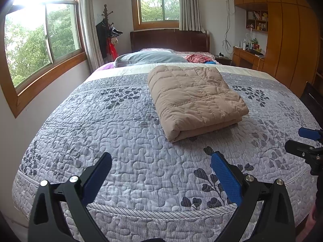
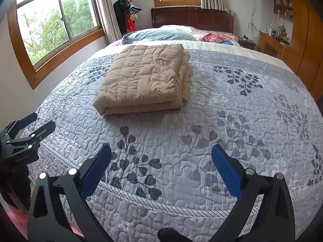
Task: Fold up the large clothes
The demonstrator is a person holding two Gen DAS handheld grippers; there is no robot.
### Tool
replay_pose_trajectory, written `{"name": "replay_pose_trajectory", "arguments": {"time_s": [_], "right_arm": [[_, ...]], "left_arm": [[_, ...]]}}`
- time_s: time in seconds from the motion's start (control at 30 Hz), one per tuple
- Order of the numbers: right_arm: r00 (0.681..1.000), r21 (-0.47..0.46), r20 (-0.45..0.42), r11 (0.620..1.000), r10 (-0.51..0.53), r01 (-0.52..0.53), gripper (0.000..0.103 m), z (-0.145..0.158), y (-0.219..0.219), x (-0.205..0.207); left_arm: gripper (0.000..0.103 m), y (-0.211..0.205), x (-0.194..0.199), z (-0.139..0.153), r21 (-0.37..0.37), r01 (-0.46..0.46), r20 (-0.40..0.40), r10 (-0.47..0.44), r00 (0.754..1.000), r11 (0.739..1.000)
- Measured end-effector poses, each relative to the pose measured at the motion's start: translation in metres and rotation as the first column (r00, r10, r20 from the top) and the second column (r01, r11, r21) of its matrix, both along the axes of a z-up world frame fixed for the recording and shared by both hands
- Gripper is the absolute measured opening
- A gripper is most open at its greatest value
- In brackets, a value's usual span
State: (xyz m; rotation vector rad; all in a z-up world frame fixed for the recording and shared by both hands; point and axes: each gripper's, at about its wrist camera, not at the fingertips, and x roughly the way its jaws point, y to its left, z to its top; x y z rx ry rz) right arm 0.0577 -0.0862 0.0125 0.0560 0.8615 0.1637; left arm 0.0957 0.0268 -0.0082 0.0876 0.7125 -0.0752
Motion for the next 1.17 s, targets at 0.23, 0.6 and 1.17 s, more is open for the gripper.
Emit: {"name": "replay_pose_trajectory", "arguments": {"time_s": [0.23, 0.6, 1.17], "right_arm": [[1.000, 0.000, -0.004, 1.000, 0.002, -0.002, 0.099, -0.0011, -0.0006, 0.0012], [1.000, 0.002, -0.007, 1.000, 0.005, -0.005, 0.099, -0.0024, -0.0012, 0.0029], [1.000, 0.005, -0.009, 1.000, 0.007, -0.007, 0.099, -0.0040, -0.0021, 0.0049]], "left_arm": [[0.099, -0.0005, 0.0002, -0.0010, -0.002, 0.005, -0.003, -0.005, 1.000, 1.000], [0.099, -0.0018, 0.0012, -0.0027, -0.006, 0.008, -0.007, -0.008, 1.000, 1.000], [0.099, -0.0024, 0.0005, -0.0029, -0.009, 0.011, -0.007, -0.011, 1.000, 1.000]]}}
